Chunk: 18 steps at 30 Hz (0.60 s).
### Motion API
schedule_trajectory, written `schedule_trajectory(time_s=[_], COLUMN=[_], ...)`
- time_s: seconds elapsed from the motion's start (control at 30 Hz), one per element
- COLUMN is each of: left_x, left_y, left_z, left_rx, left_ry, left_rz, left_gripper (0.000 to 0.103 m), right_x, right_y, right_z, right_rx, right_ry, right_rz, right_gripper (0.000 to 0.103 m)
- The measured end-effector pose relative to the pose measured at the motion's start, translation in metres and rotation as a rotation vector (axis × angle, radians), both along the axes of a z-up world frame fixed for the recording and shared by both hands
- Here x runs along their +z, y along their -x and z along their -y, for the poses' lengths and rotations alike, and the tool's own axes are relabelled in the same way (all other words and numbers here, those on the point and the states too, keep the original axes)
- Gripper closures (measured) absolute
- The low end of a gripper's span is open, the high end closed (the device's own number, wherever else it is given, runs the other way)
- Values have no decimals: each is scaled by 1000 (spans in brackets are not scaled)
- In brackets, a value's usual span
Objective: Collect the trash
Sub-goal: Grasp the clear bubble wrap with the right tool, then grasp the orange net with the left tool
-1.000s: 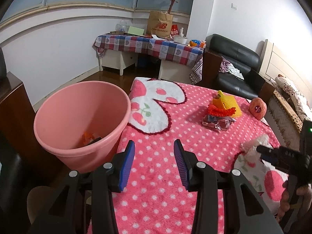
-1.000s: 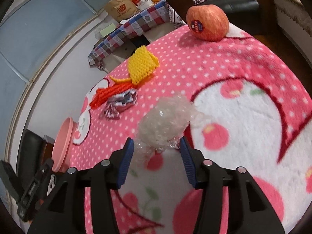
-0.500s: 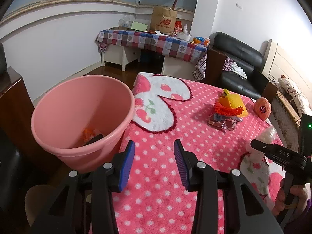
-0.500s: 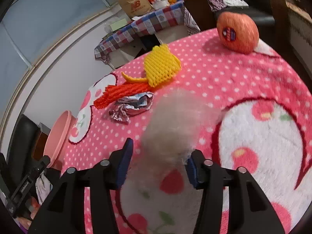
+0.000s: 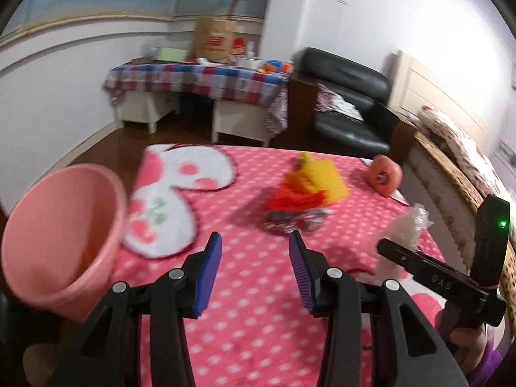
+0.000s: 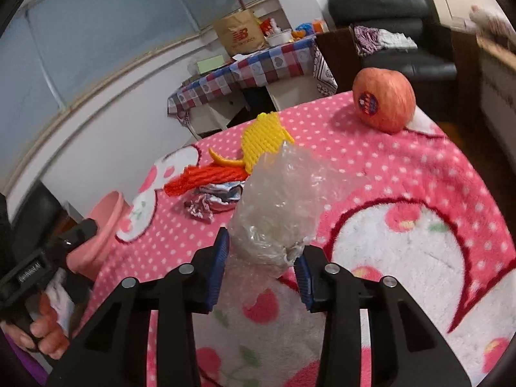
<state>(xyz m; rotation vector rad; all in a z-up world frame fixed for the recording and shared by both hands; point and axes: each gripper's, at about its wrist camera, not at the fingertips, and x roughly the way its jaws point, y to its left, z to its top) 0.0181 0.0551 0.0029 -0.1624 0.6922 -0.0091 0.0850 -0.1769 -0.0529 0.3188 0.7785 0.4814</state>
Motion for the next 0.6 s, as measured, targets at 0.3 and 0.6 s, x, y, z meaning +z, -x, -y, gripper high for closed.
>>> schedule_trajectory(time_s=[0.3, 0.6], left_x=[-2, -28], left_y=[-58, -97], left_z=[62, 71], left_rx=[-121, -104], left_ry=[-137, -218], left_rz=[12, -32], left_gripper=[60, 60], right_x=[2, 2], right_y=[6, 5], right_z=[-3, -1], right_rx=[41, 45], right_ry=[-28, -55], right_rz=[37, 35], right_gripper=[64, 64])
